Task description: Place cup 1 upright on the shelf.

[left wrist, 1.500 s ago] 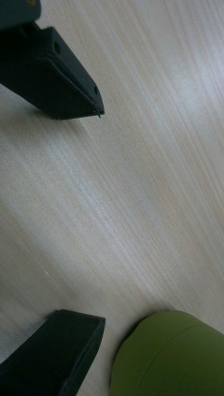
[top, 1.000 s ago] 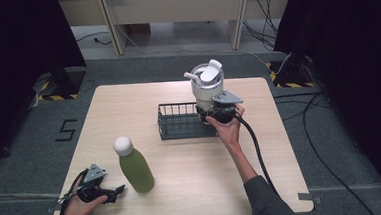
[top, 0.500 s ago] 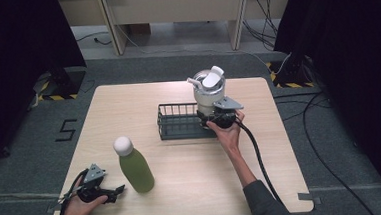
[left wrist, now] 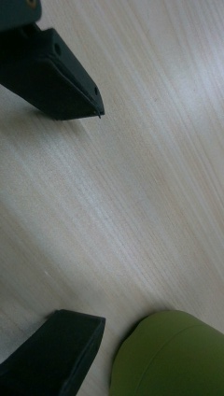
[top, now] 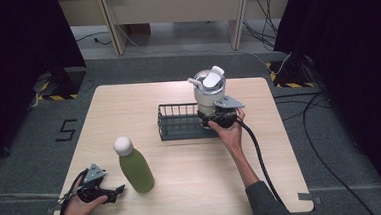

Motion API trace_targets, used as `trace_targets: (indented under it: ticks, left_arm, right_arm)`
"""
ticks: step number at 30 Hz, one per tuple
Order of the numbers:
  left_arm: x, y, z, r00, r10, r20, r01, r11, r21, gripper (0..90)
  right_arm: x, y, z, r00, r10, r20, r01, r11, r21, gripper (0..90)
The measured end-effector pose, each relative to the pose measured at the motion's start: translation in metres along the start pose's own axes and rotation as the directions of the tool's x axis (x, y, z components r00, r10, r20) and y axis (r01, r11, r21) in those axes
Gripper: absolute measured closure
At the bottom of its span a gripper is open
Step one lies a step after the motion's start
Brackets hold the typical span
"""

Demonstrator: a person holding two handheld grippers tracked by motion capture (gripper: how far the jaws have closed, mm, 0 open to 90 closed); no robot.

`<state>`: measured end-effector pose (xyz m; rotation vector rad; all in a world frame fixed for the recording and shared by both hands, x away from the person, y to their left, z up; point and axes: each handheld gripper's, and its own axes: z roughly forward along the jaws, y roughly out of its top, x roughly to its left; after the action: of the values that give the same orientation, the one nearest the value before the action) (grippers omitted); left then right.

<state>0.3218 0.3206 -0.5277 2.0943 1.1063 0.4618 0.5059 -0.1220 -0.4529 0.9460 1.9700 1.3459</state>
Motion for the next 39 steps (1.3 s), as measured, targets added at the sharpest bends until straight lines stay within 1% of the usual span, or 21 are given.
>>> trace_targets:
  ticks: [2,3,6,9,11,12,14,16,17,21,23,26,27,30,31,32,34,35,36,37,39]
  left_arm:
    - [0.0,0.0,0.0,1.0,0.001,0.0,-0.001,1.0,0.0,1.1]
    - [0.0,0.0,0.0,1.0,0.001,0.0,-0.001,1.0,0.0,1.1]
    - [0.0,0.0,0.0,1.0,-0.001,0.0,0.001,1.0,0.0,1.1]
    - [0.0,0.0,0.0,1.0,-0.002,0.0,0.002,1.0,-0.001,1.0]
    - [0.0,0.0,0.0,1.0,0.0,-0.001,0.0,1.0,0.0,0.9]
    - [0.0,0.0,0.0,1.0,0.0,-0.001,0.0,1.0,0.0,0.9]
    - [0.0,0.0,0.0,1.0,0.001,-0.001,-0.001,1.0,0.0,0.9]
    - [0.0,0.0,0.0,1.0,0.001,-0.001,-0.001,1.0,0.0,0.9]
    - [0.0,0.0,0.0,1.0,0.001,0.0,-0.001,1.0,0.0,0.9]
    - [0.0,0.0,0.0,1.0,0.0,0.0,0.0,1.0,-0.001,0.9]
    - [0.0,0.0,0.0,1.0,0.0,0.0,0.0,1.0,-0.001,0.9]
    - [0.0,0.0,0.0,1.0,-0.001,0.0,0.001,1.0,-0.001,0.9]
    - [0.0,0.0,0.0,1.0,0.0,0.0,0.0,1.0,-0.001,0.9]
    - [0.0,0.0,0.001,1.0,0.001,0.0,-0.001,1.0,-0.001,0.9]
    - [0.0,0.0,0.0,1.0,0.0,0.0,0.0,1.0,0.0,0.9]
    - [0.0,0.0,0.0,1.0,0.0,0.0,0.0,1.0,-0.001,0.9]
    - [0.0,0.0,0.001,1.0,0.001,-0.001,-0.001,1.0,-0.001,0.8]
    - [0.0,0.0,0.001,1.0,0.001,-0.001,-0.001,1.0,-0.001,0.8]
    - [0.0,0.0,0.001,1.0,0.001,-0.001,-0.001,1.0,-0.001,0.8]
    - [0.0,0.0,0.001,1.0,0.001,-0.001,-0.001,1.0,-0.001,0.8]
    - [0.0,0.0,0.001,1.0,0.001,-0.001,-0.001,1.0,-0.001,0.8]
  right_arm:
    - [0.0,0.001,-0.002,1.0,0.0,0.0,0.0,1.0,0.003,10.2]
    - [-0.001,0.003,-0.004,0.9998,0.018,-0.007,-0.018,0.9998,0.005,10.1]
    - [-0.001,0.005,-0.005,1.0,0.006,-0.003,-0.006,0.9999,0.01,10.0]
    - [0.0,0.005,-0.008,0.9999,0.014,-0.001,-0.014,0.9998,0.013,9.9]
    - [0.001,0.003,-0.009,0.9999,0.016,-0.001,-0.016,0.9999,0.002,9.8]
    - [0.001,0.002,-0.01,0.9999,0.015,-0.002,-0.015,0.9999,0.004,9.9]
    - [0.002,0.002,-0.01,0.9999,-0.009,0.007,0.009,0.9999,0.012,10.2]
    - [0.002,0.001,-0.011,1.0,-0.008,0.006,0.007,0.9999,0.009,10.2]
    - [0.001,0.0,-0.012,1.0,0.003,0.007,-0.003,1.0,-0.002,10.1]
    - [0.002,-0.003,-0.014,0.9998,0.016,0.007,-0.016,0.9997,-0.017,10.0]
    - [0.001,-0.005,-0.017,0.9997,0.025,-0.002,-0.025,0.9993,-0.027,10.2]
    - [-0.003,-0.009,-0.02,0.9988,0.039,-0.031,-0.04,0.9984,-0.039,10.7]
    - [-0.003,-0.01,-0.022,0.9984,0.044,-0.036,-0.046,0.998,-0.043,11.2]
    - [-0.002,-0.01,-0.027,0.9993,0.029,-0.024,-0.031,0.9984,-0.047,13.2]
    - [-0.001,-0.012,-0.033,0.9993,0.03,-0.021,-0.031,0.9985,-0.046,15.0]
    - [-0.001,-0.012,-0.033,0.9993,0.03,-0.021,-0.031,0.9985,-0.046,15.0]
    - [-0.002,-0.013,-0.043,0.9995,0.031,-0.009,-0.032,0.9974,-0.065,14.8]
    - [-0.002,-0.013,-0.047,0.9993,0.035,-0.013,-0.036,0.997,-0.069,14.8]
    - [-0.002,-0.013,-0.047,0.9993,0.035,-0.013,-0.036,0.997,-0.069,14.8]
    - [-0.002,-0.014,-0.053,0.9994,0.033,-0.009,-0.034,0.9968,-0.073,14.8]
    - [-0.001,-0.014,-0.056,0.9991,0.04,-0.01,-0.041,0.9964,-0.074,14.8]
